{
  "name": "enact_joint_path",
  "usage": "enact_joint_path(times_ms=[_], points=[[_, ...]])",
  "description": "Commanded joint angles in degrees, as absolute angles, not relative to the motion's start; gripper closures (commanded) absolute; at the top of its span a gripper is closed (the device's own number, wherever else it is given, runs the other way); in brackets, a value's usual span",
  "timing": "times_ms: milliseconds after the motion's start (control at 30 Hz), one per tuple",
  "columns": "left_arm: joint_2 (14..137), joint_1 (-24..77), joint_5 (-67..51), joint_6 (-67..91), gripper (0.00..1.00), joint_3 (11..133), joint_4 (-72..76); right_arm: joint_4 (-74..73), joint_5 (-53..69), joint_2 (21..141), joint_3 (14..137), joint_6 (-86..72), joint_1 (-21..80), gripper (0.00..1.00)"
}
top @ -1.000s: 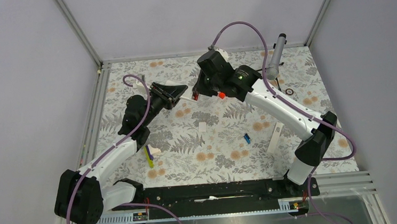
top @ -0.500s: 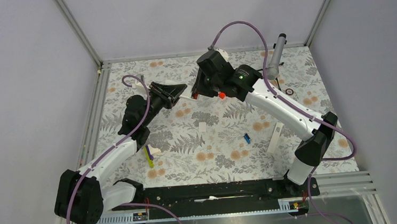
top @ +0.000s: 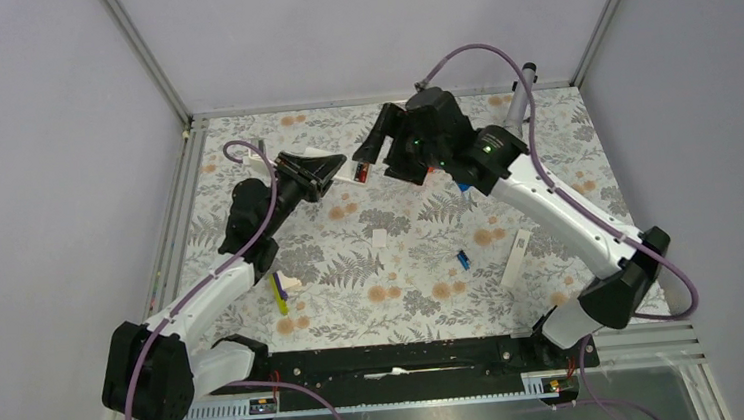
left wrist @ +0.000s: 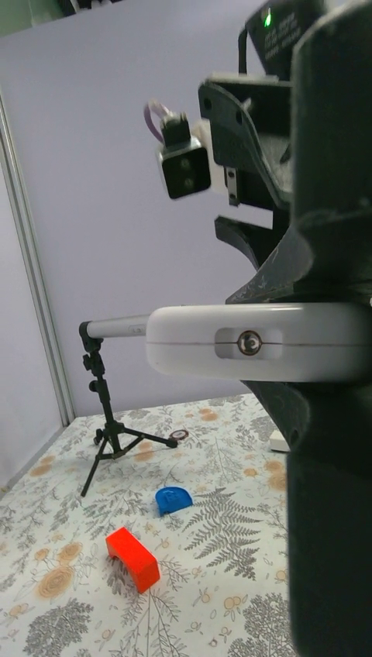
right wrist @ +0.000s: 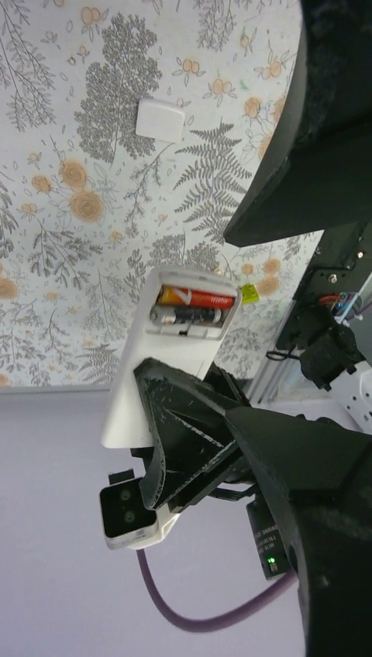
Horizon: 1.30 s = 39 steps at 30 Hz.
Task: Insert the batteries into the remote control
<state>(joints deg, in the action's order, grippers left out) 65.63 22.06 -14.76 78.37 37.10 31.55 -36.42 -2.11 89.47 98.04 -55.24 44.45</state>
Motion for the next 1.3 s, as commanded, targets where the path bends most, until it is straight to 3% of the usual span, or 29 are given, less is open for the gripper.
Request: enact_joint_path(times_ms=[0, 467, 600, 1033, 1267], points=[[62.41, 20.99, -15.82, 80.11, 1.00, 37.84, 38.77, -26.99, 4.19, 82.76, 90.71, -60.79, 42.35, 0.14], [59.24, 20.39, -22.62, 82.81, 1.00, 37.77, 46.61, -2.57, 12.88, 76.98, 76.36, -76.96, 39.90, 0.07], [59.39, 20.39, -23.30, 83.86, 1.00, 37.03, 50.04, -1.58, 12.96, 76.74, 75.86, -78.68, 39.83, 0.06], [61.21, 20.39, -23.73, 86.09, 1.00, 36.51, 54.66, 2.37, 14.21, 76.21, 72.89, -82.38, 39.79, 0.31], [61.37, 20.39, -23.16, 86.54, 1.00, 36.86, 54.32, 2.05, 14.63, 76.44, 72.40, -81.26, 39.81, 0.40]])
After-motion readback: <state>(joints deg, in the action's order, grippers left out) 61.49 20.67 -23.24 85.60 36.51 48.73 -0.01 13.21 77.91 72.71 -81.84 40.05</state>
